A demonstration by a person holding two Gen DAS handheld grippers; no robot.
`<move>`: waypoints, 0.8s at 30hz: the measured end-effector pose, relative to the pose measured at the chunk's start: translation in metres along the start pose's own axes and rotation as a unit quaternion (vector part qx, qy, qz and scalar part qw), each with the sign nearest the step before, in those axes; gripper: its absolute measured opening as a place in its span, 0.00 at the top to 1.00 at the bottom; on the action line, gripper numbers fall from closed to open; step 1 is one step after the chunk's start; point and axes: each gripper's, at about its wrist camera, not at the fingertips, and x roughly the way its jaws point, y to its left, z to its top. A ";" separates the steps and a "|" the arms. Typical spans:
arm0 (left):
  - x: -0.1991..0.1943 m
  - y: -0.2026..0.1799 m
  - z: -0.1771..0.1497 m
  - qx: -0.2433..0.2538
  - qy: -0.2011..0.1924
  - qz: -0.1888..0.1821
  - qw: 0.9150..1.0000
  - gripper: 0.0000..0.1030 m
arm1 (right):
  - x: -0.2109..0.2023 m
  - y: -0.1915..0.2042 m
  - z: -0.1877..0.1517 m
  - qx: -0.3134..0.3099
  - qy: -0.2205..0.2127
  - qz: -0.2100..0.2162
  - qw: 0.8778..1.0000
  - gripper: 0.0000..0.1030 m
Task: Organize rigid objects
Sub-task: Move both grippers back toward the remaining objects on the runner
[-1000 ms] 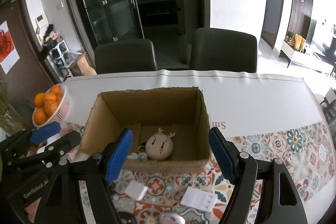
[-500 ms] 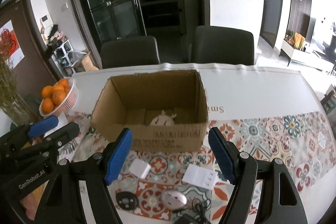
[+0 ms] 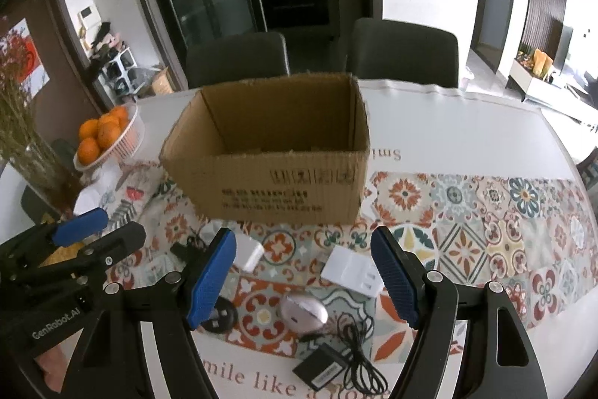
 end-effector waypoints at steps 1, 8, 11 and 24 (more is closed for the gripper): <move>0.002 0.000 -0.003 0.000 0.004 0.001 1.000 0.44 | 0.002 0.000 -0.003 -0.002 0.005 0.002 1.000 0.27; 0.017 0.000 -0.021 -0.002 0.036 -0.001 0.999 0.44 | 0.019 0.000 -0.022 -0.006 0.040 0.011 0.999 0.27; 0.024 0.000 -0.028 -0.003 0.050 -0.003 0.999 0.44 | 0.026 -0.001 -0.029 -0.006 0.052 0.014 0.999 0.27; 0.056 0.005 -0.057 -0.005 0.103 -0.005 0.995 0.44 | 0.058 -0.002 -0.054 -0.028 0.102 0.015 0.994 0.27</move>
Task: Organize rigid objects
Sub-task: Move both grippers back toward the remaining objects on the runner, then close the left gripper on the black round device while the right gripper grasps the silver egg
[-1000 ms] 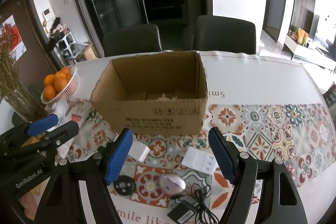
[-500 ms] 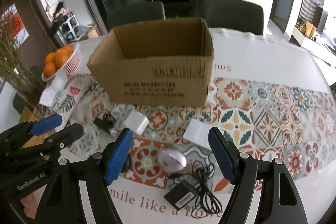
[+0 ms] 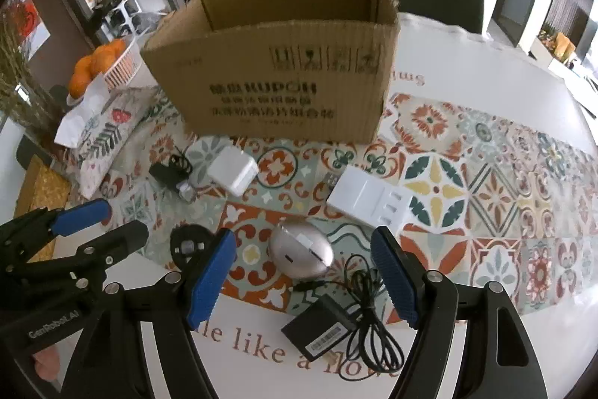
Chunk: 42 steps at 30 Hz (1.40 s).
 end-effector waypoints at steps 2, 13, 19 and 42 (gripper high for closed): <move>0.006 0.000 -0.003 0.002 0.009 0.000 1.000 0.44 | 0.007 0.000 -0.003 -0.004 0.010 0.000 1.000 0.27; 0.034 -0.002 -0.018 0.019 0.046 -0.005 0.999 0.44 | 0.035 -0.001 -0.019 -0.020 0.053 0.003 0.998 0.27; 0.046 -0.004 -0.021 0.020 0.058 -0.007 0.998 0.44 | 0.048 -0.001 -0.024 -0.036 0.072 0.007 0.997 0.27; 0.089 -0.001 -0.005 -0.003 0.110 -0.023 0.994 0.45 | 0.103 0.006 -0.010 -0.066 0.111 0.043 0.991 0.28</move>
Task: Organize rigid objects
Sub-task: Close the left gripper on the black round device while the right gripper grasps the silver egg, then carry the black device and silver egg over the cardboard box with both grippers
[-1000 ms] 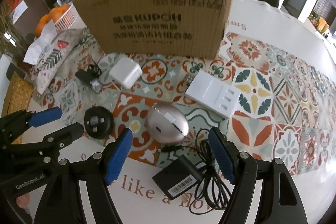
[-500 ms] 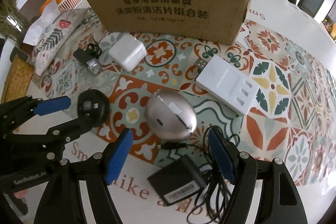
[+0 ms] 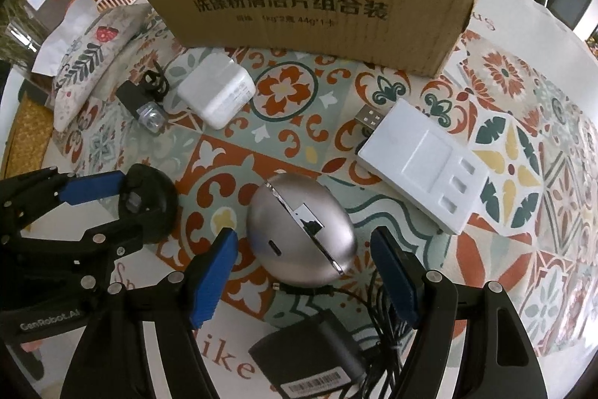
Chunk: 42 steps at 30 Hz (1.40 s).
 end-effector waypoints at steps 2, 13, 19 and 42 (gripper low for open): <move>0.005 0.000 0.001 -0.003 0.006 0.000 1.000 0.44 | 0.004 0.001 0.000 0.001 -0.003 -0.001 1.000 0.30; 0.018 -0.006 -0.001 -0.004 0.005 0.005 1.000 0.46 | 0.007 0.010 0.002 -0.003 -0.023 -0.011 1.000 0.42; 0.014 0.003 -0.006 -0.007 -0.001 0.007 1.000 0.46 | -0.004 0.003 -0.007 0.016 -0.035 -0.026 0.999 0.42; -0.070 0.010 -0.009 0.006 -0.105 0.010 0.994 0.46 | -0.078 0.010 -0.017 0.082 -0.112 -0.026 0.990 0.42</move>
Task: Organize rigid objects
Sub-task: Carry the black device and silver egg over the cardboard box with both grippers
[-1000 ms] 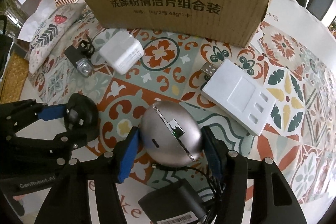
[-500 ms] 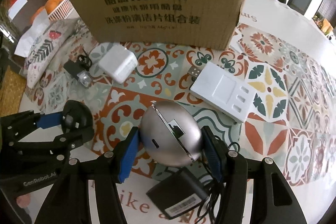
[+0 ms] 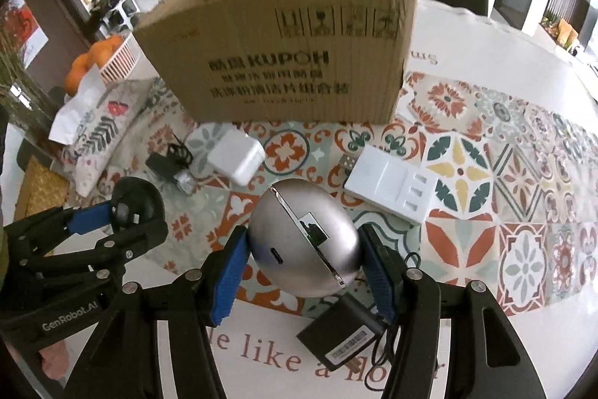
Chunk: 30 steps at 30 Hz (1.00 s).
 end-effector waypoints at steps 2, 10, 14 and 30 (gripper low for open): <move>-0.005 -0.002 0.002 0.000 -0.008 -0.002 1.000 0.46 | -0.006 0.002 0.003 0.002 -0.008 0.001 1.000 0.42; -0.027 -0.004 0.016 0.002 -0.039 -0.011 0.999 0.46 | -0.037 0.010 0.015 -0.010 -0.047 -0.014 0.999 0.42; -0.038 -0.006 0.022 0.001 -0.051 -0.019 0.999 0.46 | -0.047 0.010 0.021 -0.010 -0.061 -0.012 0.998 0.42; -0.079 -0.014 0.056 0.018 -0.112 -0.016 0.993 0.46 | -0.084 0.011 0.053 -0.001 -0.117 -0.010 0.993 0.42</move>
